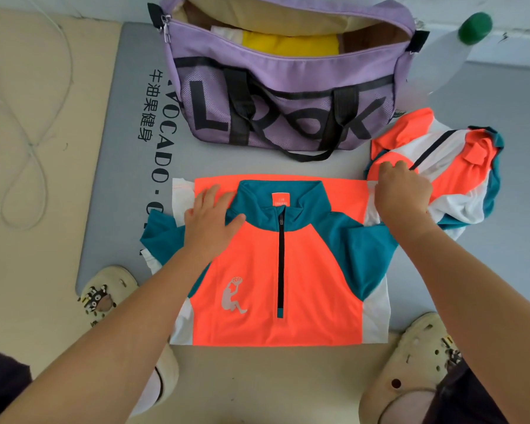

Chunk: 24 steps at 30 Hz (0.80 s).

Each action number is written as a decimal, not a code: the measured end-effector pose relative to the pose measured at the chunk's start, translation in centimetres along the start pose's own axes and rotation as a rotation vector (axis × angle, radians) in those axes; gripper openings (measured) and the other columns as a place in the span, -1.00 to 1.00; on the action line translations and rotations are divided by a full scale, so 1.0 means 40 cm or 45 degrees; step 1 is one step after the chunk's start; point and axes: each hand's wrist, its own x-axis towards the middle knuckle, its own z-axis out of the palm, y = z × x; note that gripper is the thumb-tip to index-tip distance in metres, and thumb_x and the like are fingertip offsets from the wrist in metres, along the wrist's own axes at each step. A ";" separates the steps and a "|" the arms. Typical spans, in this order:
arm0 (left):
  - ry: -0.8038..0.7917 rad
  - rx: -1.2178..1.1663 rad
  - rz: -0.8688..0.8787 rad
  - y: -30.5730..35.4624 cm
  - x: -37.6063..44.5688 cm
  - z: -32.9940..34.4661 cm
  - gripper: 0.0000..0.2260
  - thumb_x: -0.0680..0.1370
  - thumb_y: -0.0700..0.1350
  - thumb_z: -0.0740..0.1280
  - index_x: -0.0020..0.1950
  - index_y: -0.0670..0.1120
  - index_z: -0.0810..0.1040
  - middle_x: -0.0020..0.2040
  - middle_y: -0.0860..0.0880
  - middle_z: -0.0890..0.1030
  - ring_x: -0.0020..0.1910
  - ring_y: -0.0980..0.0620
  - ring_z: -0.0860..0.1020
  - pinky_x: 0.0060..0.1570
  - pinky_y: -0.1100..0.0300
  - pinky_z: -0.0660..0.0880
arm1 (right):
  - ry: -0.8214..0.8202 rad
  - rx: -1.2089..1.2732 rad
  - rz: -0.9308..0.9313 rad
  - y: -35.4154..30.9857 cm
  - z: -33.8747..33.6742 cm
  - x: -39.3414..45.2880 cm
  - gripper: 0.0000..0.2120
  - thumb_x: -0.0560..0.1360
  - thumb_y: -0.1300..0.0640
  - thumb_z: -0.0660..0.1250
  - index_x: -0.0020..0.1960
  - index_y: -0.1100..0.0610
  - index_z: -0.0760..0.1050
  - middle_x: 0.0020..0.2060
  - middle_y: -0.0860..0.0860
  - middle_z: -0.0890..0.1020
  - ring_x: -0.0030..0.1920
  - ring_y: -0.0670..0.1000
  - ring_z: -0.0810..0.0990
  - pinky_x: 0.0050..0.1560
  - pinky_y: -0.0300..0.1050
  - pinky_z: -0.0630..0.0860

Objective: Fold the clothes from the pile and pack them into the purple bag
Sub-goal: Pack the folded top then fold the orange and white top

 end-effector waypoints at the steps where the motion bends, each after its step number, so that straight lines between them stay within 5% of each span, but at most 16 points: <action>1: 0.074 -0.039 -0.009 -0.009 0.009 -0.012 -0.54 0.58 0.09 0.28 0.45 0.00 0.37 0.54 -0.07 0.23 0.47 -0.14 0.21 0.30 -0.14 0.27 | 0.061 0.006 -0.023 -0.008 -0.001 -0.006 -0.72 0.50 0.37 0.19 0.20 0.30 0.42 0.07 0.28 0.49 0.01 0.31 0.56 -0.23 0.03 0.28; 5: 0.296 -0.128 -0.080 -0.048 0.061 -0.058 -0.70 0.55 -0.12 0.30 0.29 -0.10 0.50 0.37 -0.04 0.43 0.17 -0.17 0.50 0.04 -0.06 0.46 | 0.157 0.393 -0.149 -0.054 0.002 -0.012 -0.80 0.52 0.29 0.23 0.13 0.27 0.44 0.08 0.24 0.47 -0.09 0.32 0.56 -0.28 0.10 0.39; 8: 0.215 -0.192 -0.089 -0.051 0.105 -0.077 -0.74 0.55 -0.07 0.30 0.24 -0.01 0.52 0.29 0.00 0.47 0.09 -0.12 0.55 -0.02 0.04 0.45 | -0.053 0.692 -0.188 -0.080 0.023 -0.006 -0.66 0.47 0.15 0.39 0.21 0.21 0.46 0.15 0.17 0.49 0.06 0.24 0.55 -0.01 0.07 0.45; 12: 0.007 -0.140 -0.183 -0.050 0.140 -0.084 -0.75 0.52 0.02 0.34 0.16 0.00 0.51 0.16 -0.07 0.51 0.05 -0.16 0.54 -0.10 0.09 0.38 | -0.283 0.663 -0.063 -0.074 0.063 -0.001 -0.54 0.45 0.11 0.45 0.26 0.24 0.40 0.17 0.27 0.45 0.10 0.30 0.51 0.08 0.09 0.43; 19: -0.023 -0.086 -0.184 -0.065 0.184 -0.124 -0.66 0.50 0.00 0.41 -0.37 -0.09 0.38 -0.34 -0.04 0.41 -0.18 -0.19 0.50 -0.29 0.10 0.28 | -0.228 0.614 -0.020 -0.043 0.069 0.042 -0.79 0.49 0.14 0.37 -0.03 0.30 0.54 -0.05 0.30 0.62 0.02 0.27 0.56 -0.02 0.01 0.35; 22: 0.162 -0.078 -0.138 -0.052 0.195 -0.151 -0.67 0.52 -0.02 0.39 -0.33 -0.12 0.36 -0.29 -0.10 0.44 -0.21 -0.17 0.43 -0.27 0.07 0.22 | -0.111 0.754 0.063 -0.048 0.046 0.063 -0.81 0.49 0.19 0.36 0.01 0.31 0.54 -0.07 0.32 0.62 0.01 0.28 0.56 -0.03 0.00 0.32; 24: 0.276 -0.085 -0.086 -0.039 0.200 -0.160 -0.79 0.55 -0.05 0.34 -0.16 -0.18 0.49 -0.08 -0.20 0.53 -0.11 -0.21 0.47 -0.18 0.02 0.30 | 0.006 0.857 0.074 -0.062 0.024 0.064 -0.82 0.48 0.26 0.29 0.05 0.32 0.52 -0.03 0.31 0.61 0.03 0.27 0.54 -0.01 0.01 0.32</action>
